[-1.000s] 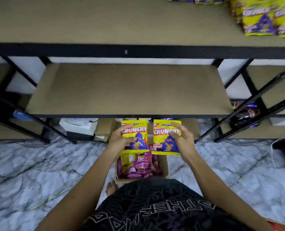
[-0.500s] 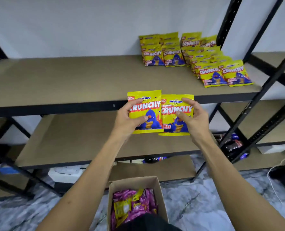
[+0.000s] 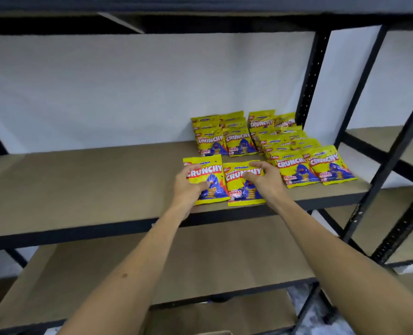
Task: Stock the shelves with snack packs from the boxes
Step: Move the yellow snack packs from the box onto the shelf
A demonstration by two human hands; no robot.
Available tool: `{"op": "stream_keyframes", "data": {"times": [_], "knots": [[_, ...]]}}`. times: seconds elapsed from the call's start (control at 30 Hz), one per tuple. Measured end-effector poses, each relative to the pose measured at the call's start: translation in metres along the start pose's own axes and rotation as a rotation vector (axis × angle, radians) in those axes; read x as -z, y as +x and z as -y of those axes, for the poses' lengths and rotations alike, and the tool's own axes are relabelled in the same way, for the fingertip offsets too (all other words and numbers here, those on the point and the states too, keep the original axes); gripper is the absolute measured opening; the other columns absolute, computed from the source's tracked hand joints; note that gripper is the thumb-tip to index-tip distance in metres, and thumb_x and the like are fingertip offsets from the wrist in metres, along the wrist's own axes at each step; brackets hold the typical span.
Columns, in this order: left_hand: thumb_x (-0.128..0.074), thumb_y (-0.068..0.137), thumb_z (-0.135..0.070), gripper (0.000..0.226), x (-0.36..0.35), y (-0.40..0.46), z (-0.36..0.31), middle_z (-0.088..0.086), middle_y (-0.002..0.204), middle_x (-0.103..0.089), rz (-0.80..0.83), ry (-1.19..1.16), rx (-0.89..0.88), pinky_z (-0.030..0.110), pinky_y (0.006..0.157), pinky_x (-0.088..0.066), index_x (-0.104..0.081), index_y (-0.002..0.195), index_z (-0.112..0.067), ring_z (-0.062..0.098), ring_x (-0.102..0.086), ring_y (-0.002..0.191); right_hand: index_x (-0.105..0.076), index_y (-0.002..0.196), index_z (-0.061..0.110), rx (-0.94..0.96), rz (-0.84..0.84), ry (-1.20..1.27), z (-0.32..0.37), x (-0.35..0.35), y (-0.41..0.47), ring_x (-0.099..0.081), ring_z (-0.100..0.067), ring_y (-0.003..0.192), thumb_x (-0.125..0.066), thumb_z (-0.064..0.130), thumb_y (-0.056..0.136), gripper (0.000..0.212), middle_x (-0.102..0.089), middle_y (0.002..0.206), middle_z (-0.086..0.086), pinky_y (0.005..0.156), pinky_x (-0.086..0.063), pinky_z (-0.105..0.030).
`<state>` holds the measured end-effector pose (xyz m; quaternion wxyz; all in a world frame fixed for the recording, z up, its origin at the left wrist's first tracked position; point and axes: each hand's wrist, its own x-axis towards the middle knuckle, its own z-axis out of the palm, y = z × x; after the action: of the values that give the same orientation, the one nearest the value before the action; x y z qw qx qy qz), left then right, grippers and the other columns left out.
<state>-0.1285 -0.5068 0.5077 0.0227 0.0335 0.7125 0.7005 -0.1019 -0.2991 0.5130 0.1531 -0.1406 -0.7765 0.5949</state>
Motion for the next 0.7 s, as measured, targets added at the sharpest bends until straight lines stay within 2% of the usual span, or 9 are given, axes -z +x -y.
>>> {"op": "stream_keyframes", "data": {"times": [0.13,0.23,0.3,0.4,0.43,0.53,0.6,0.67,0.7], "knots": [[-0.077,0.081,-0.013,0.046,-0.012,0.027,-0.006,-0.002,0.114,-0.061,-0.033,0.123,-0.044,0.023,0.061,-0.055,-0.058,0.120,-0.029,0.009,-0.066,0.092,-0.062,0.121,0.020,0.063,-0.058,-0.154,0.003,-0.004,0.033,-0.066,-0.014,0.095,-0.073,0.023,0.086,0.037,-0.059,0.126,-0.005,0.066,-0.057,-0.027],[-0.075,0.083,-0.013,0.048,-0.022,0.051,-0.007,-0.002,0.114,-0.060,-0.033,0.212,-0.079,0.017,0.058,-0.052,-0.056,0.126,-0.025,0.011,-0.064,0.093,-0.064,0.120,0.014,0.185,-0.146,-0.319,0.000,-0.011,0.056,-0.057,-0.021,0.114,-0.074,0.021,0.084,0.038,-0.047,0.135,-0.007,0.080,-0.051,-0.026],[-0.074,0.083,-0.011,0.049,-0.028,0.067,-0.007,0.000,0.115,-0.062,-0.033,0.267,-0.091,0.017,0.060,-0.052,-0.055,0.127,-0.022,0.011,-0.065,0.093,-0.063,0.121,0.011,0.256,-0.155,-0.436,-0.003,-0.015,0.070,-0.056,-0.026,0.113,-0.074,0.022,0.085,0.040,-0.038,0.140,-0.009,0.085,-0.052,-0.031],[-0.076,0.081,-0.016,0.051,-0.040,0.091,-0.005,0.002,0.122,-0.064,-0.081,0.368,-0.128,0.026,0.074,-0.055,-0.056,0.128,-0.022,0.015,-0.064,0.101,-0.064,0.116,0.008,0.390,-0.187,-0.582,-0.008,-0.019,0.097,-0.061,-0.034,0.099,-0.073,0.022,0.084,0.036,-0.034,0.140,-0.013,0.074,-0.056,-0.038],[-0.075,0.082,-0.018,0.052,-0.045,0.099,-0.006,-0.001,0.123,-0.063,-0.101,0.402,-0.146,0.023,0.075,-0.053,-0.055,0.129,-0.021,0.013,-0.062,0.103,-0.066,0.112,0.007,0.436,-0.213,-0.611,-0.008,-0.018,0.108,-0.062,-0.036,0.096,-0.073,0.021,0.083,0.033,-0.036,0.139,-0.015,0.068,-0.056,-0.039],[-0.072,0.084,-0.023,0.056,-0.061,0.124,-0.013,-0.009,0.117,-0.057,-0.128,0.510,-0.195,0.008,0.061,-0.037,-0.050,0.136,-0.021,0.005,-0.052,0.097,-0.067,0.106,0.006,0.503,-0.266,-0.657,-0.008,-0.013,0.138,-0.061,-0.039,0.101,-0.072,0.021,0.084,0.028,-0.040,0.135,-0.019,0.062,-0.057,-0.042],[-0.072,0.083,-0.030,0.061,-0.066,0.144,-0.013,-0.006,0.125,-0.059,-0.138,0.567,-0.233,0.016,0.073,-0.045,-0.047,0.138,-0.025,0.010,-0.056,0.104,-0.068,0.107,0.006,0.479,-0.286,-0.663,-0.004,-0.014,0.156,-0.057,-0.037,0.110,-0.070,0.026,0.086,0.029,-0.041,0.136,-0.019,0.065,-0.057,-0.043],[-0.066,0.076,-0.047,0.065,-0.066,0.161,-0.011,-0.003,0.131,-0.057,-0.148,0.655,-0.258,0.035,0.091,-0.050,-0.044,0.136,-0.032,0.019,-0.055,0.116,-0.069,0.104,0.004,0.500,-0.304,-0.683,-0.003,-0.018,0.169,-0.054,-0.036,0.114,-0.070,0.029,0.084,0.032,-0.044,0.133,-0.020,0.066,-0.056,-0.041],[-0.060,0.072,-0.056,0.067,-0.067,0.169,-0.007,-0.004,0.130,-0.057,-0.152,0.703,-0.262,0.042,0.093,-0.050,-0.042,0.134,-0.037,0.020,-0.055,0.117,-0.070,0.101,0.004,0.531,-0.311,-0.710,-0.005,-0.020,0.176,-0.054,-0.037,0.113,-0.071,0.030,0.082,0.033,-0.047,0.130,-0.022,0.068,-0.056,-0.041]]}}
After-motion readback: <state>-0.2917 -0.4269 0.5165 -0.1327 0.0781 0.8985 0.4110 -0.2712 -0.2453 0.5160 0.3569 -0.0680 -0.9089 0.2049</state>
